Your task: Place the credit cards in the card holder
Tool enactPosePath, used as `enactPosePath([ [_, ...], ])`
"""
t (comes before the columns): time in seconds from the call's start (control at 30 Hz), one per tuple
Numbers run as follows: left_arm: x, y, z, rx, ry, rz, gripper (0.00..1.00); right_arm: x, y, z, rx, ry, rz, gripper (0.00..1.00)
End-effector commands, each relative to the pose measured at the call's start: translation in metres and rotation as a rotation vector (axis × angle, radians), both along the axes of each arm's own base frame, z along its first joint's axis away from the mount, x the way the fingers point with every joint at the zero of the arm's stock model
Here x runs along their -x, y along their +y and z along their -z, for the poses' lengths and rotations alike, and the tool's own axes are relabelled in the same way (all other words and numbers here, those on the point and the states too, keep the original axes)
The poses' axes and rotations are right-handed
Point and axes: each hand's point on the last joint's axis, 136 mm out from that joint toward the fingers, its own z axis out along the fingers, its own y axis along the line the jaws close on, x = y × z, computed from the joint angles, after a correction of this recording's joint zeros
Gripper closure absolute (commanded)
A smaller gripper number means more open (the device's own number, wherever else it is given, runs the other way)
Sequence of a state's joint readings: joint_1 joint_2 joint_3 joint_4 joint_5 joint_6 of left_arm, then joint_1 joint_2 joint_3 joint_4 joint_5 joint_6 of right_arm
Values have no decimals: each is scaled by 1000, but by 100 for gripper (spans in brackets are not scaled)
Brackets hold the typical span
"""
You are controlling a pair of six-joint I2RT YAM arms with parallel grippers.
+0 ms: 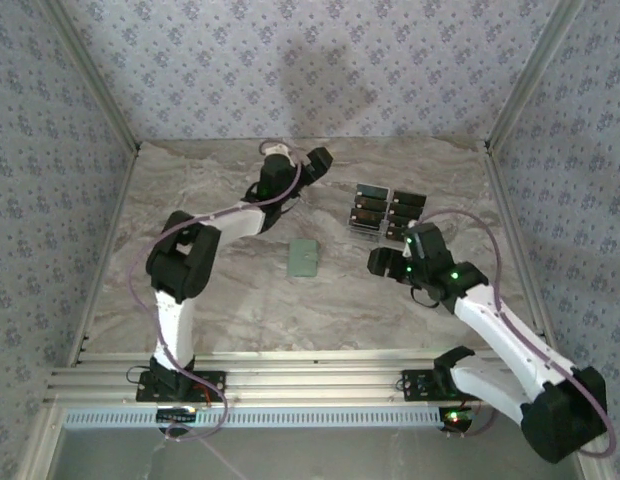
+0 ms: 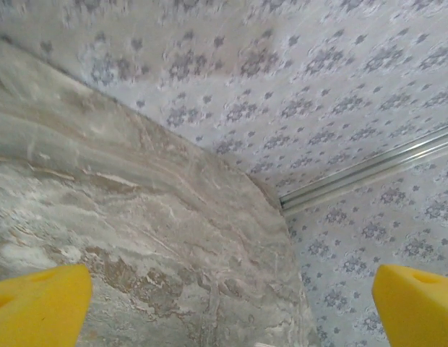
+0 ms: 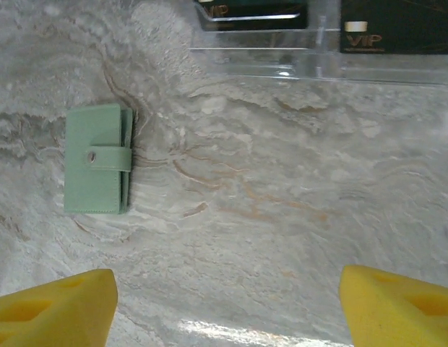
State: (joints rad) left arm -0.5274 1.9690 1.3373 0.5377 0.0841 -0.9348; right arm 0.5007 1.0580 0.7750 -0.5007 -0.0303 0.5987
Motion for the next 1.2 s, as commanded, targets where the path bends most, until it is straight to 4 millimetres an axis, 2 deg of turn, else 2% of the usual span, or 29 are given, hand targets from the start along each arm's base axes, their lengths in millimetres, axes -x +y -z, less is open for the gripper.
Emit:
enactPosePath([
  [0.0, 15, 27, 0, -168, 36, -9, 0, -16, 12, -12, 79, -21, 6, 19],
  [0.17, 44, 82, 17, -450, 142, -106, 0, -36, 43, -6, 189, 18, -39, 20],
  [0.33, 73, 136, 35, -575, 300, -237, 0, -53, 81, 4, 280, 60, -100, 23],
  [0.47, 95, 163, 49, -666, 389, -292, 0, -61, 110, 26, 366, 114, -156, 28],
  [0.57, 110, 178, 56, -691, 417, -332, 0, -64, 127, 42, 422, 150, -188, 31],
  [0.8, 136, 206, 62, -701, 415, -412, 0, -67, 150, 73, 500, 201, -226, 33],
  [0.97, 144, 220, 72, -692, 433, -436, 0, -71, 157, 83, 513, 209, -228, 34],
  [1.17, 147, 222, 82, -696, 453, -427, 0, -76, 162, 87, 510, 208, -227, 34],
])
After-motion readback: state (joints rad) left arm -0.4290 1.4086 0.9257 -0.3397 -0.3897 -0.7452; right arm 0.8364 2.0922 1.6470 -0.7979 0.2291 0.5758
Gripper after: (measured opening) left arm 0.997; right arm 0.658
